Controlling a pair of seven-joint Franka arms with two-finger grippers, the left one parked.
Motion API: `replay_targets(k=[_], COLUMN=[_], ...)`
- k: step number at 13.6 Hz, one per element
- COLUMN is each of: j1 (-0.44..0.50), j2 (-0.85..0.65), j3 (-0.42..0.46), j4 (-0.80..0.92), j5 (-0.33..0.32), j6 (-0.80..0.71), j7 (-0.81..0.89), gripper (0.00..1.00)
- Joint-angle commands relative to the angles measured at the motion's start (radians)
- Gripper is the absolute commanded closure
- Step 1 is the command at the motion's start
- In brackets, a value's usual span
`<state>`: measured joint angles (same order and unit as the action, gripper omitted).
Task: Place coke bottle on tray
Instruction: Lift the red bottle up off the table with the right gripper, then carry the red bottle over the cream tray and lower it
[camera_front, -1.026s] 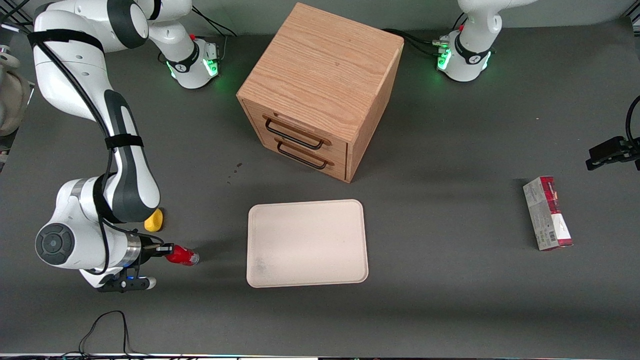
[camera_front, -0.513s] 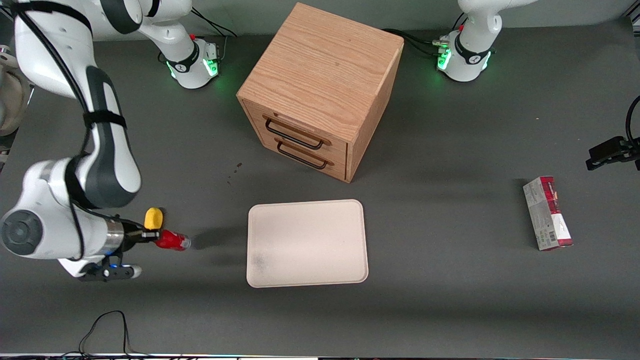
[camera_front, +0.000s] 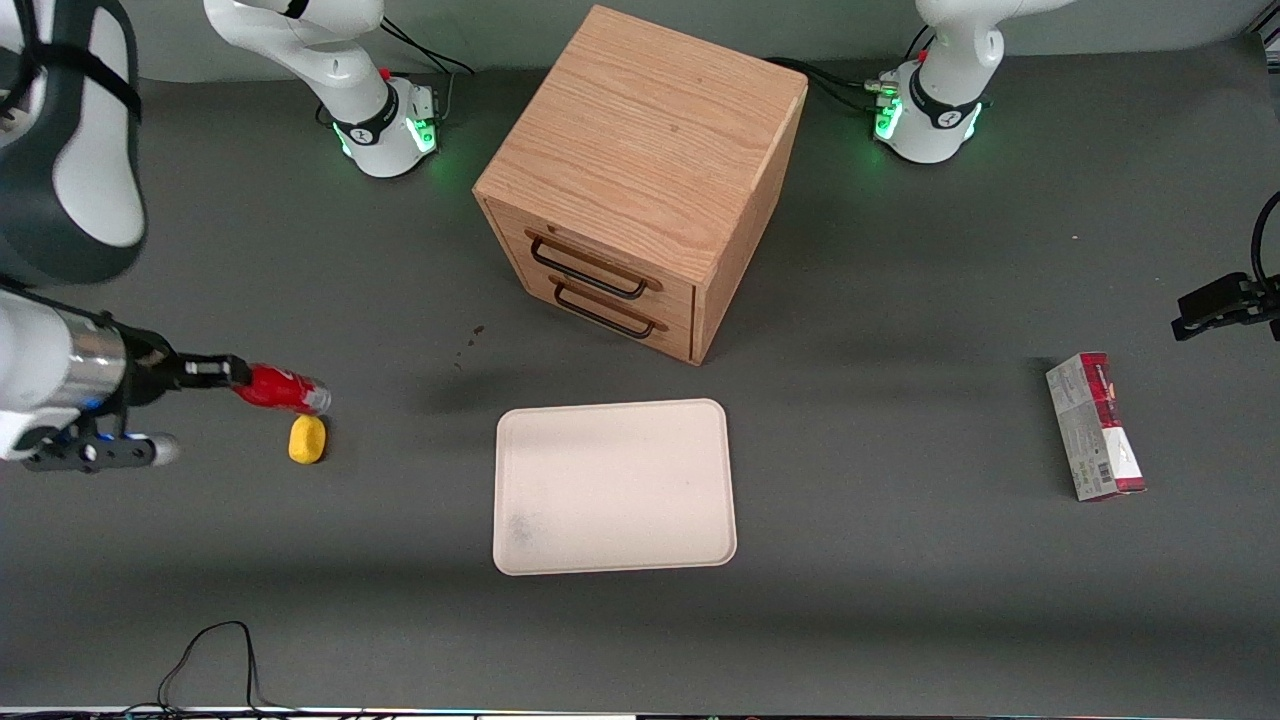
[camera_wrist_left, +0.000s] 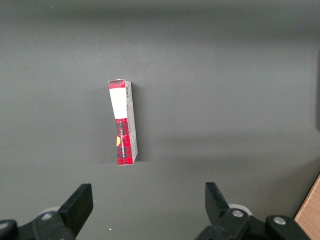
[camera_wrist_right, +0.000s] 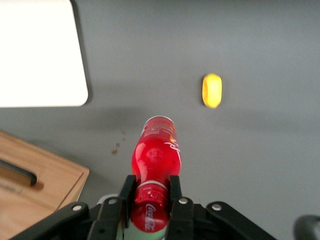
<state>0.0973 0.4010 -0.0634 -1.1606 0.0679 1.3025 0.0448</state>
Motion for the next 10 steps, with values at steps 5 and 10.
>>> replay_targets(k=[5,10], j1=[0.002,0.004], j2=[-0.004,0.008], j3=[-0.006,0.002], j4=[0.111,0.162], j5=[-0.007,-0.034], j6=[-0.138,-0.15], j7=[0.001,0.016], gripper=[1.0,1.0])
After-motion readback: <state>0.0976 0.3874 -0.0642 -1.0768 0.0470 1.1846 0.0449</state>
